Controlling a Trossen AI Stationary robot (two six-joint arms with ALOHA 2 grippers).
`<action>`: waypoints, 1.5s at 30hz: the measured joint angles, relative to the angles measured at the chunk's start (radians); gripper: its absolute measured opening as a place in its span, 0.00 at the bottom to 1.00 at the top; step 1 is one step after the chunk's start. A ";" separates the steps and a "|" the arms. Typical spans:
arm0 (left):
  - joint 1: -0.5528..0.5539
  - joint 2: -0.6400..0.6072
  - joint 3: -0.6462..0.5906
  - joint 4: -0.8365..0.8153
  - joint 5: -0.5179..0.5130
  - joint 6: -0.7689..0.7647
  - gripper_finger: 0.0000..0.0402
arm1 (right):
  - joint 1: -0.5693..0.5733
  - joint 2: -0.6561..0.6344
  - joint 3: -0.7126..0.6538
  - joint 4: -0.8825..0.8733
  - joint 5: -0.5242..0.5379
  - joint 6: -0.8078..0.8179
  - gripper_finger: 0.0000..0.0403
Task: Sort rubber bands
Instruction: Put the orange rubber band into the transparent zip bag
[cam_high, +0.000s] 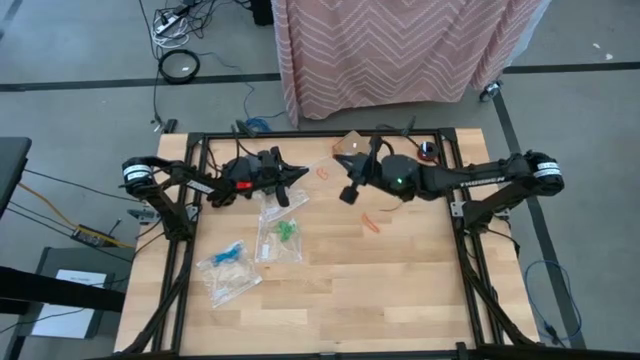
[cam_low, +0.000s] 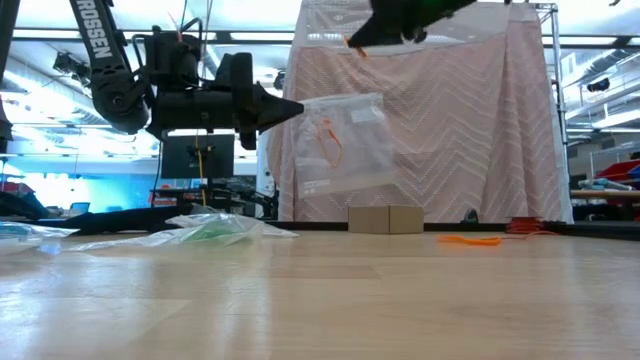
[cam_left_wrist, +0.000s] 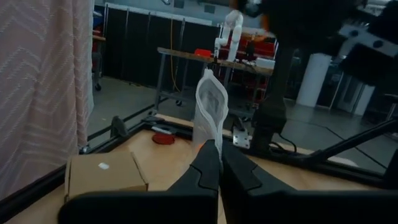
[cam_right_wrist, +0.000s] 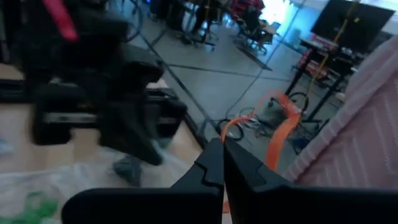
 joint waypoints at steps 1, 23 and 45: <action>-0.003 0.000 0.000 0.007 -0.006 0.000 0.01 | -0.014 0.017 0.000 0.037 -0.012 -0.002 0.00; -0.021 0.000 0.011 0.039 -0.027 0.029 0.01 | -0.092 0.232 0.000 0.274 -0.054 -0.074 0.00; -0.021 0.000 0.011 0.039 -0.036 0.031 0.01 | -0.085 0.230 0.000 0.150 0.009 -0.131 0.00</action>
